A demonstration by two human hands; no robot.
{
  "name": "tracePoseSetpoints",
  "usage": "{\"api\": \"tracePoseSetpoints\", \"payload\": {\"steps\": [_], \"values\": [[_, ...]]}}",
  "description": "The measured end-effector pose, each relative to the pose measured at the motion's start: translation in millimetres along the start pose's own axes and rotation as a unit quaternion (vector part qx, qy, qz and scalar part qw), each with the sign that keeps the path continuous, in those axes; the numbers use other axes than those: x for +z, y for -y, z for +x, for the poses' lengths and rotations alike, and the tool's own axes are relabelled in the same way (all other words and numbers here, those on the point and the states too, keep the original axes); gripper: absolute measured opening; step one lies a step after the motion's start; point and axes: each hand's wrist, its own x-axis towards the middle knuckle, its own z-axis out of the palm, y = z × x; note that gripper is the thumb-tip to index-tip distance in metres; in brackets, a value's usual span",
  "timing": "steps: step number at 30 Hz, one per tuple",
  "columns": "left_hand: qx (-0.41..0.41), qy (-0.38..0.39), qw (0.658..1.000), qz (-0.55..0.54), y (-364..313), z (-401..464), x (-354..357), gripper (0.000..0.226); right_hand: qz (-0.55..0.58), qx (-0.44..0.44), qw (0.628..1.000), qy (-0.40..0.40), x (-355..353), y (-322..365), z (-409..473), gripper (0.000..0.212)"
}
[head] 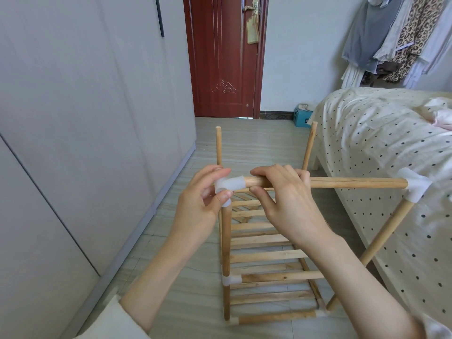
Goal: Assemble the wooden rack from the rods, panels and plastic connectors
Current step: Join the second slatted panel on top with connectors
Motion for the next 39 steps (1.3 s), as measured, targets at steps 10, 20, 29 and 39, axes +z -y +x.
{"api": "tracePoseSetpoints", "payload": {"steps": [10, 20, 29, 39], "values": [[0.018, 0.03, 0.995, 0.096, -6.1, 3.6, 1.9, 0.039, -0.021, 0.008, 0.996, 0.082, -13.6, -12.7, 2.0, 0.036], [-0.005, 0.016, 1.0, 0.005, -7.3, 1.4, 8.4, 0.04, -0.022, -0.029, 0.997, 0.065, -11.1, -18.0, -2.3, 0.024], [-0.054, 0.08, 0.995, -0.04, 9.6, 2.0, 5.3, 0.04, -0.029, 0.003, 0.995, 0.099, -11.6, -20.8, 0.8, 0.032], [-0.274, 0.119, 0.943, -0.146, 17.5, 5.8, 13.1, 0.068, -0.014, -0.007, 0.996, 0.092, -6.3, -5.2, -2.7, 0.05]]}}
